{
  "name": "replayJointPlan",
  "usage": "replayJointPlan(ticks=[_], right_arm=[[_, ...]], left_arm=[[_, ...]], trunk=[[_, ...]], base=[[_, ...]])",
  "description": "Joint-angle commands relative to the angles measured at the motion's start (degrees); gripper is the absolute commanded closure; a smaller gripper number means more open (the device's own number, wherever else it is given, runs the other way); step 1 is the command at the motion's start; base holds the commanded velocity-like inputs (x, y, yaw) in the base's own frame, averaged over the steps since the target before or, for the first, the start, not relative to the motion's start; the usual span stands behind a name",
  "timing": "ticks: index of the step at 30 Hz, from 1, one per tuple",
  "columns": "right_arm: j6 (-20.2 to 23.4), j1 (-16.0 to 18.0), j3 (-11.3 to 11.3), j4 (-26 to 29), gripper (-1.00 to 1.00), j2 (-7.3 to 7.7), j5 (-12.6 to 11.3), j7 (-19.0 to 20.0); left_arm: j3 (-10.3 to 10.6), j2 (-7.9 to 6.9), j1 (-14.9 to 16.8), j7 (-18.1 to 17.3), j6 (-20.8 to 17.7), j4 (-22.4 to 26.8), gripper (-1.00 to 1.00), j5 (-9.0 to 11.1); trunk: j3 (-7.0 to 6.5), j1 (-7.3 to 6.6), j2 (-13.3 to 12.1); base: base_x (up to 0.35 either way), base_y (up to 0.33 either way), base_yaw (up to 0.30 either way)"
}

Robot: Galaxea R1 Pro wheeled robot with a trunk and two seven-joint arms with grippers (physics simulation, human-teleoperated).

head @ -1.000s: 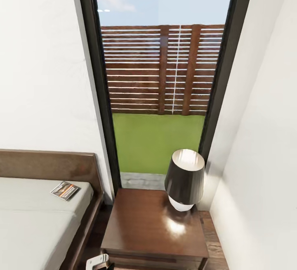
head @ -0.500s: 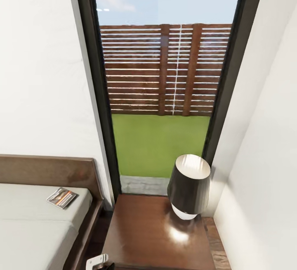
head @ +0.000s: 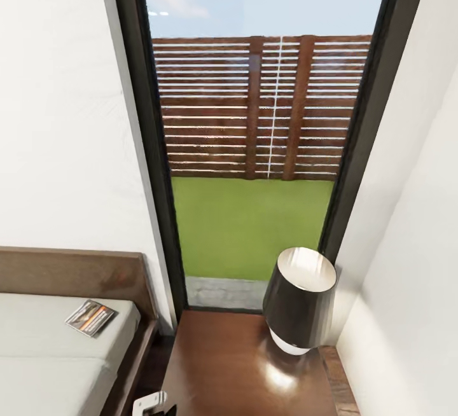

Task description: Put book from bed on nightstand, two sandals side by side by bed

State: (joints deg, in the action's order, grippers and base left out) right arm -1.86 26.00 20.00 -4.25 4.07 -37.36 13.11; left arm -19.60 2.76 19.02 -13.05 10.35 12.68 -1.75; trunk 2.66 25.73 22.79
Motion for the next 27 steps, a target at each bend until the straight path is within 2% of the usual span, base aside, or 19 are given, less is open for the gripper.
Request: replayJointPlan(ticks=[1,9,18,27], right_arm=[[-0.22,0.11,0.48,-0.24,-1.0,-0.02,-0.61,0.42],[-0.21,0.11,0.48,-0.24,-1.0,0.01,-0.61,0.42],[-0.21,0.11,0.48,-0.24,-1.0,-0.02,-0.6,0.42],[-0.25,0.11,0.48,-0.24,-1.0,-0.01,-0.61,0.42]], left_arm=[[-0.44,0.02,0.06,-0.31,0.11,-0.03,-1.0,-0.19],[-0.44,0.04,0.06,-0.31,0.11,-0.03,-1.0,-0.19],[-0.44,0.05,0.06,-0.31,0.11,-0.03,-1.0,-0.19],[-0.44,0.02,0.06,-0.35,0.11,-0.03,-1.0,-0.19]], trunk=[[0.13,0.06,0.13],[0.13,0.06,0.13],[0.13,0.06,0.13],[0.13,0.06,0.13]], base=[[0.131,0.003,0.005],[0.019,0.0,0.19],[0.001,0.0,0.029],[0.057,0.044,0.165]])
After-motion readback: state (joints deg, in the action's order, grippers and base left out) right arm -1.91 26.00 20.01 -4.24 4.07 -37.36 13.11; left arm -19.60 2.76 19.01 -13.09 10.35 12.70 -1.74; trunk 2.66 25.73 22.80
